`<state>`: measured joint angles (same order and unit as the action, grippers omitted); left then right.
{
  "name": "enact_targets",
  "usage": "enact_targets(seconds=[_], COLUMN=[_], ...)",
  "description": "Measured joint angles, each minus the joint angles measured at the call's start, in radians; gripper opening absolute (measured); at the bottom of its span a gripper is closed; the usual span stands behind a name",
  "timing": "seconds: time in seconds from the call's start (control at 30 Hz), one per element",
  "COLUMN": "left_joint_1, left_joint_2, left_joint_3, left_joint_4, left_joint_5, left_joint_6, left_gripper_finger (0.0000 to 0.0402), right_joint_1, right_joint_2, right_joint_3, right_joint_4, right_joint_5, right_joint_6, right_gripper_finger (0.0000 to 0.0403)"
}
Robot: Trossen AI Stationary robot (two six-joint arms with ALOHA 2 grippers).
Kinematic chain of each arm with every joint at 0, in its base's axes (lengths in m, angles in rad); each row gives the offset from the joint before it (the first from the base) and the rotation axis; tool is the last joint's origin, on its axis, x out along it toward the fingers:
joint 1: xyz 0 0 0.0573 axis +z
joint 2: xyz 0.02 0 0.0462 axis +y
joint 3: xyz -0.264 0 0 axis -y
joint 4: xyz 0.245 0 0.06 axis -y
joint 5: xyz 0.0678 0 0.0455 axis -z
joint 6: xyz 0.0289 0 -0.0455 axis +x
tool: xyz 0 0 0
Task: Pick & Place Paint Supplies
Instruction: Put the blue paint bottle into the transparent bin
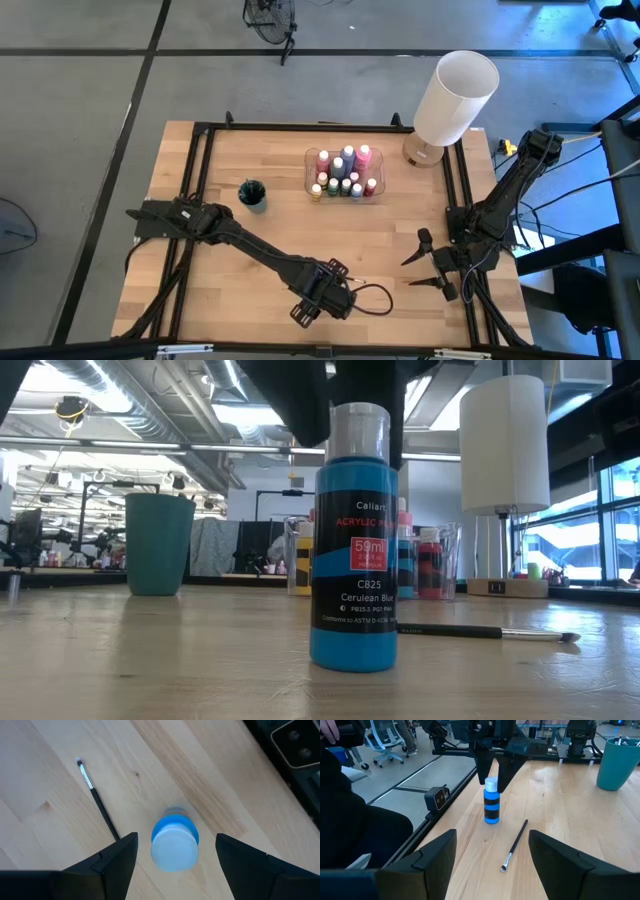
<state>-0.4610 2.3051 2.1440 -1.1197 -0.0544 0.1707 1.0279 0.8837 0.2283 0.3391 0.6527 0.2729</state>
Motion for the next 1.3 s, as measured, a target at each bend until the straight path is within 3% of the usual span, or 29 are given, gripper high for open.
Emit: enact_targets(seconds=[0.9, 1.3], left_joint_1=[0.000, 0.000], left_joint_2=[0.001, 0.001], left_joint_3=[-0.012, -0.012], left_joint_4=[0.018, 0.017], left_joint_5=[-0.031, -0.027], left_joint_6=[0.027, 0.027], left_gripper_finger=[0.0262, 0.0188], right_joint_1=[0.000, 0.000], right_joint_2=[0.000, 0.000], right_joint_3=[0.000, 0.000], right_joint_4=[-0.007, -0.007], right_joint_5=[0.000, 0.000], right_joint_6=[-0.011, -0.010], right_gripper_finger=[0.0252, 0.0252])
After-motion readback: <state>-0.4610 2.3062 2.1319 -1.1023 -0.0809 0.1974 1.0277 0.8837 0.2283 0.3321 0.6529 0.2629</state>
